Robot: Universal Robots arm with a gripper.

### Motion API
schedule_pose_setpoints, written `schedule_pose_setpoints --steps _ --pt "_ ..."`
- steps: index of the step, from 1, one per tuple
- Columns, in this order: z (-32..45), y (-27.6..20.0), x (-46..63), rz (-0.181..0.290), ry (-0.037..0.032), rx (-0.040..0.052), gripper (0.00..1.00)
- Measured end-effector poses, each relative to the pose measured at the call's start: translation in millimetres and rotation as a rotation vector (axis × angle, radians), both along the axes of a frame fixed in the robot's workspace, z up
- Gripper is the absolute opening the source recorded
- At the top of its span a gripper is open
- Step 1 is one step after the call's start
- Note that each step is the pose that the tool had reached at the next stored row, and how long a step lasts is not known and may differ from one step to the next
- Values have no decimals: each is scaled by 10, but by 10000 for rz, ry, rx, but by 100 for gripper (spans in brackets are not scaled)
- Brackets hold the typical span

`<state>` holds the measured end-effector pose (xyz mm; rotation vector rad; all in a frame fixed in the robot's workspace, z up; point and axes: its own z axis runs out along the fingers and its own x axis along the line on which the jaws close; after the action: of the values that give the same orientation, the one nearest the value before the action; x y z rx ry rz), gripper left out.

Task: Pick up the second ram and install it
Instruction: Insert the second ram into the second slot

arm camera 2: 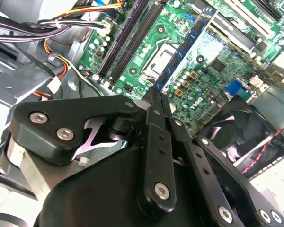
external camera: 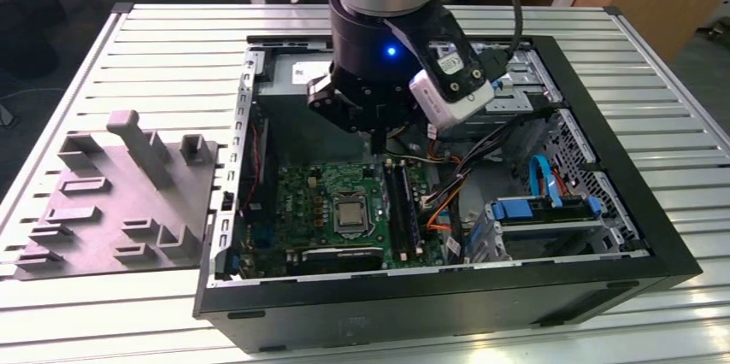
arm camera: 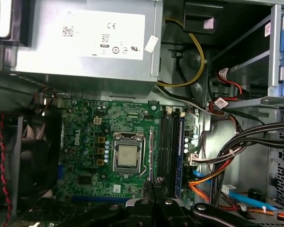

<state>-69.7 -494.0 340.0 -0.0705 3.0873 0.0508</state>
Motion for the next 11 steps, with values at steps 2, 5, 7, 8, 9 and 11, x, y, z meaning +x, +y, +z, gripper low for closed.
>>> schedule_pose_setpoints --steps 2,5,7,8,9,11 --pt "-24 0 15 1 0 0 11" --pt "-74 0 24 -1 0 0 11" --pt "-111 0 26 -1 -1 1 11" --pt "-128 0 27 0 0 1 11" --pt "-146 0 27 0 0 0 11" --pt "-182 0 27 0 0 0 11"
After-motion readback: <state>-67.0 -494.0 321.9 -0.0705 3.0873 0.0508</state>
